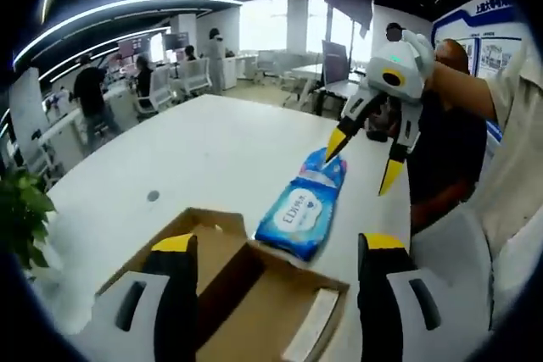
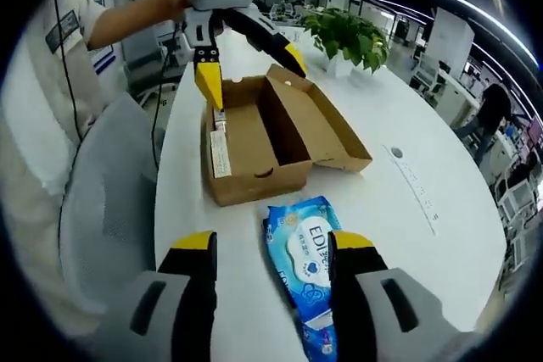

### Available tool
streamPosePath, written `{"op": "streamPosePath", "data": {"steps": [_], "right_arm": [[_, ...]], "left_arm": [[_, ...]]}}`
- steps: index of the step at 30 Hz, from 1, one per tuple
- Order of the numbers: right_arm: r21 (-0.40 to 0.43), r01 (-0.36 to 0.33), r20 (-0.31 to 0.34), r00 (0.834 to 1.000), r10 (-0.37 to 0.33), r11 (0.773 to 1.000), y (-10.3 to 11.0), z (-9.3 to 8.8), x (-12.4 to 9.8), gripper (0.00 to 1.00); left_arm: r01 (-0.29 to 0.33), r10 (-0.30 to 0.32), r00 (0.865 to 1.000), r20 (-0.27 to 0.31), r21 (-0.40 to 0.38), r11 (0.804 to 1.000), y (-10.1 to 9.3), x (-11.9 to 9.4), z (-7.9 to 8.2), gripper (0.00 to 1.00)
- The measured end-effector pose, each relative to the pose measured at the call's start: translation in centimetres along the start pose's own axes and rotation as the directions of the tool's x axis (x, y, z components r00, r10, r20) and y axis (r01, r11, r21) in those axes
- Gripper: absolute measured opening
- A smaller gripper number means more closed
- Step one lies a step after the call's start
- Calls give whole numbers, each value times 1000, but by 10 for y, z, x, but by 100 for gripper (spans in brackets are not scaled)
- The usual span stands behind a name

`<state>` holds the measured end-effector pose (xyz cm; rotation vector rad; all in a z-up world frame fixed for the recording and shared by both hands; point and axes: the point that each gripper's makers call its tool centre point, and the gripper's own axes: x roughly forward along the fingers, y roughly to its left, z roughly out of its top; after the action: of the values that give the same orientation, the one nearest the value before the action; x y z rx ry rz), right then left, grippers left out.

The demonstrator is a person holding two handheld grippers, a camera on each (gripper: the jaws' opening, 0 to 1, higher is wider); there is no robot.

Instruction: Operate the shoe box by opening the lid, removing the specified soft item, and placing it in the target area until the item is outside and the box remains undamaged.

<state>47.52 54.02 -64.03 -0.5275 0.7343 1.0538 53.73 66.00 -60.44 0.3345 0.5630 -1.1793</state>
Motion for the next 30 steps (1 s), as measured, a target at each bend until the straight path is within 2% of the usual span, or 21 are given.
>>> {"op": "streamPosePath", "data": {"steps": [10,15,22,30], "right_arm": [[-74,-76,-2,997,76,994,9,24,31,49],[-128,-110,4,994,112,986,16,34,46,47],[-151,-132,5,991,134,980,20,44,64,46],[-172,-166,-15,986,166,971,28,50,89,46]], "left_arm": [[-132,131,991,-15,-71,989,28,-53,-43,79],[-200,198,980,-25,-121,972,42,-79,-65,78],[-264,259,965,-51,-173,949,51,-109,-94,77],[-333,322,943,-83,-223,916,61,-133,-125,74]]}}
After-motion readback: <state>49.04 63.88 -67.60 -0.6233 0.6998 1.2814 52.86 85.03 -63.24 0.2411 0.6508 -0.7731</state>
